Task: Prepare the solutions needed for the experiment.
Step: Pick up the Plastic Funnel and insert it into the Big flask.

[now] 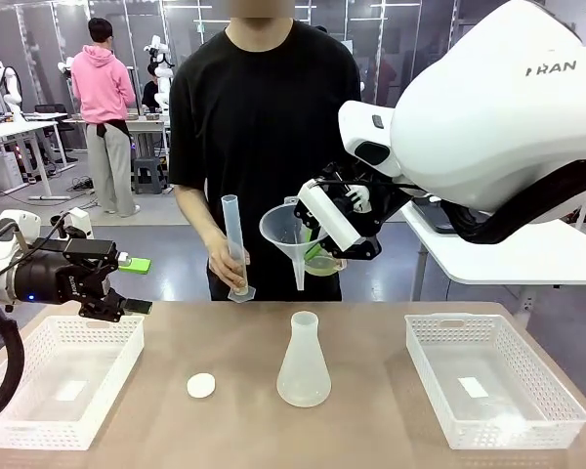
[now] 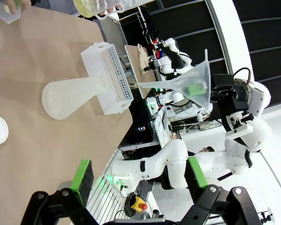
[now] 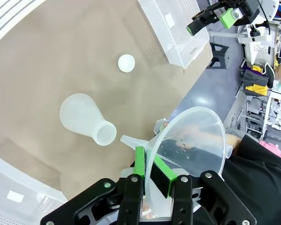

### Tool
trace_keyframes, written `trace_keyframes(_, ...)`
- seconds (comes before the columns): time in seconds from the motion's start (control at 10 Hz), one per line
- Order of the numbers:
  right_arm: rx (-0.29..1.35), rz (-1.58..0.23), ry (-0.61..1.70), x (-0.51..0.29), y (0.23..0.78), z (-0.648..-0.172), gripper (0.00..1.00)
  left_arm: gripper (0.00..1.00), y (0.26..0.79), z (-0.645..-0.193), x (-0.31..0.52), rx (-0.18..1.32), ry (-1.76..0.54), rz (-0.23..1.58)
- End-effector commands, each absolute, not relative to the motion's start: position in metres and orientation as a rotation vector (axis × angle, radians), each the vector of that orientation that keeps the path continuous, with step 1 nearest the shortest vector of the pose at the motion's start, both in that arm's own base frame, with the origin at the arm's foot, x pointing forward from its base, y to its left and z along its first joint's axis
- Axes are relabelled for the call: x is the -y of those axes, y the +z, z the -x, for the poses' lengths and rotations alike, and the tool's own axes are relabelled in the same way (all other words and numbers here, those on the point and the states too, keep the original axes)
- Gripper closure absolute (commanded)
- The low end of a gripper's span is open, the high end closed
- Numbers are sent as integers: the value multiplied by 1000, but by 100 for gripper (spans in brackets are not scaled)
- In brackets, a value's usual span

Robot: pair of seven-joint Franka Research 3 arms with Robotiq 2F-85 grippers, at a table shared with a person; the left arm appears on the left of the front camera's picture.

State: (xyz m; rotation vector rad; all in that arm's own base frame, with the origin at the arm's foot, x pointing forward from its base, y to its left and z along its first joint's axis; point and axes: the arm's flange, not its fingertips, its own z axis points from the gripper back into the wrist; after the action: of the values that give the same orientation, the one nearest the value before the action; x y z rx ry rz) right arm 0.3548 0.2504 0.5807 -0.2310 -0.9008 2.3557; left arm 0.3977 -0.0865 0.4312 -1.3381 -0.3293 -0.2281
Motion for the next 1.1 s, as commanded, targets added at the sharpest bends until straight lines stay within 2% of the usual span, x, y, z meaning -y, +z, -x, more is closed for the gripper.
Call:
trace_keyframes(0.0, 897, 219, 2342, -249, 572, -364, 94, 0, 432, -397, 87, 326, -232, 1355)
trace_keyframes(1.0, 901, 78, 2275, -243, 526, -392, 94, 0, 432, -397, 87, 326, -232, 1355)
